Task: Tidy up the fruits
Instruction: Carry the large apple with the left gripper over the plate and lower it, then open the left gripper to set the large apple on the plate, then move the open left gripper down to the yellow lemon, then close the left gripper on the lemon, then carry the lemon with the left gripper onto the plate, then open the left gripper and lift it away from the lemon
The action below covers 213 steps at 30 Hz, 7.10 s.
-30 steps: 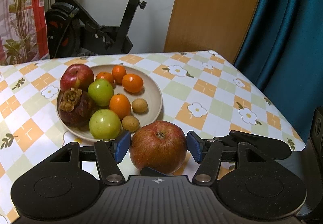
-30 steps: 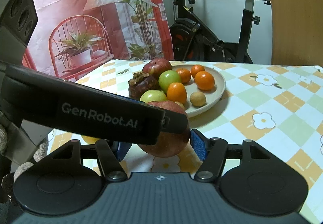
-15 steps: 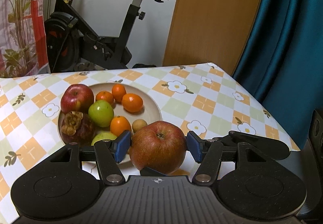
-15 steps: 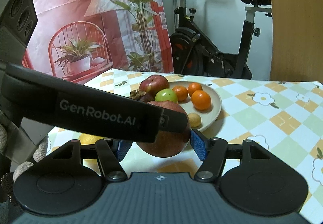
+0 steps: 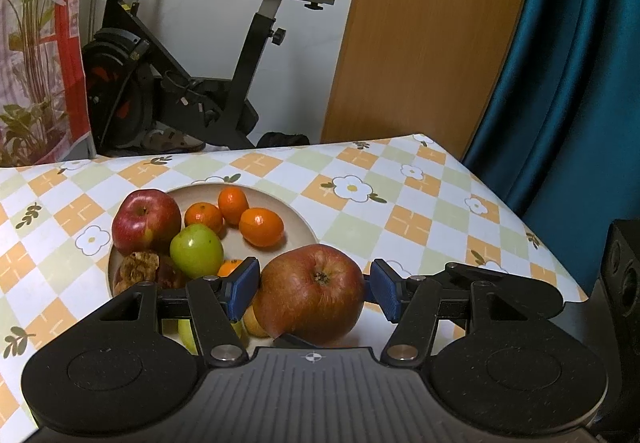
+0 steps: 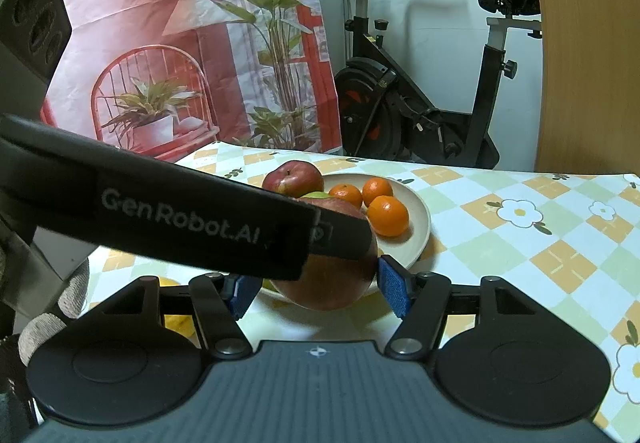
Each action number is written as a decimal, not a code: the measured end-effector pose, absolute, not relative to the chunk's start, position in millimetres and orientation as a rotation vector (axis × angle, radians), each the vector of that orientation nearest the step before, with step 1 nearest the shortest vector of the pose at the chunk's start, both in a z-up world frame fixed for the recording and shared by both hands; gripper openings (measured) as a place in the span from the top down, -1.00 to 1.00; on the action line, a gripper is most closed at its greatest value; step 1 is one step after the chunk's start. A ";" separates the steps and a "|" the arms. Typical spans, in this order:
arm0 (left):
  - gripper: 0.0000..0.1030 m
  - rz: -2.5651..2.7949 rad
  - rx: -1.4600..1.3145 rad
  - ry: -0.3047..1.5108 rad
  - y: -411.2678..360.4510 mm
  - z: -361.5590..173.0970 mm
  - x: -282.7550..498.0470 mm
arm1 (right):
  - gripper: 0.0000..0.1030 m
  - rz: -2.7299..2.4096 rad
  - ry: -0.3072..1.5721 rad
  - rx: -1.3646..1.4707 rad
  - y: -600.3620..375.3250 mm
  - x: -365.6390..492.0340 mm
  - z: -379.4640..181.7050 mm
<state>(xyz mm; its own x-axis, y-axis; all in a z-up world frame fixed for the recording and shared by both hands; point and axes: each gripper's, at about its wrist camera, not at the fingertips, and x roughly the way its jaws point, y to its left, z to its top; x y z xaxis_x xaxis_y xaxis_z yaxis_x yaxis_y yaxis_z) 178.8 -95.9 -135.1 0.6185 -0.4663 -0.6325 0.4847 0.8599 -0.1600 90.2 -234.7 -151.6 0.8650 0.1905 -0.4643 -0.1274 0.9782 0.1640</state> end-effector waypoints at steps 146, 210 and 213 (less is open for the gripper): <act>-0.26 -0.541 -0.218 0.911 26.3 -169.6 155.3 | -0.18 0.402 0.596 0.056 -135.2 101.0 -172.3; -0.83 -0.367 0.009 0.573 -7.1 -62.7 152.3 | -0.93 0.072 0.480 0.034 -205.9 106.6 -96.1; -0.85 -0.320 0.049 0.513 -6.4 -46.8 126.1 | -1.00 0.042 0.443 0.060 -205.0 85.4 -78.8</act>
